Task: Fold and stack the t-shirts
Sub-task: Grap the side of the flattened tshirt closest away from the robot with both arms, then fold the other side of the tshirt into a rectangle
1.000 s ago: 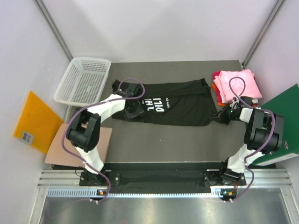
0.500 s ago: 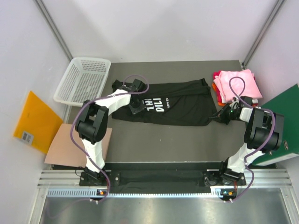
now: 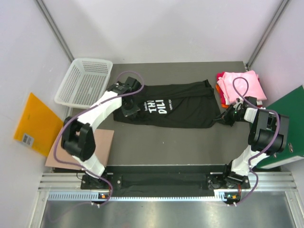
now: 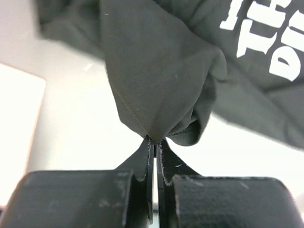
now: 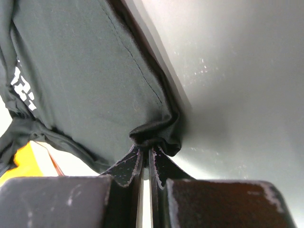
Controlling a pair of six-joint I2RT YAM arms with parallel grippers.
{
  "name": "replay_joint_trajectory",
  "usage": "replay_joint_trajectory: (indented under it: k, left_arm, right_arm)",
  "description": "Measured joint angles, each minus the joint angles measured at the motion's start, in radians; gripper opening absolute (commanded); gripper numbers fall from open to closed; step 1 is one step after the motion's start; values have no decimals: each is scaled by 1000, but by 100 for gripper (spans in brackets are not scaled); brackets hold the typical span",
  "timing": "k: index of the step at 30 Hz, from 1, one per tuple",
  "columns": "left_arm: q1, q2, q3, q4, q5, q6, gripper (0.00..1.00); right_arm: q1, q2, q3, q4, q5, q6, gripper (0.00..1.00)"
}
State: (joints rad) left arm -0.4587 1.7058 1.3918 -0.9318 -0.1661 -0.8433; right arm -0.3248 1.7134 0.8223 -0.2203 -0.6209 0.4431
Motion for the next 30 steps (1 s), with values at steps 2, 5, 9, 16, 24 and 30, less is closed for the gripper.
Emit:
replay_joint_trajectory:
  k: [2, 5, 9, 16, 24, 30]
  left_arm:
    - [0, -75, -3, -67, -2, 13, 0]
    - [-1, -160, -37, -138, 0, 24, 0]
    - [-15, -271, -165, -250, 15, 7, 0]
    - [-58, -478, -336, -383, 89, -72, 0]
    - [-59, -467, -209, -412, 58, -81, 0]
    - [-59, -225, -48, -412, -24, -60, 0]
  right_arm:
    - [0, -2, 7, -27, 4, -17, 1]
    - [0, -14, 9, -63, 10, -42, 1]
    - [0, -69, -1, -109, 17, -66, 1]
    - [0, -150, -87, -162, 17, -85, 1]
    - [0, -220, -110, -235, 8, -95, 1]
    - [0, -210, -2, -274, -2, -83, 1]
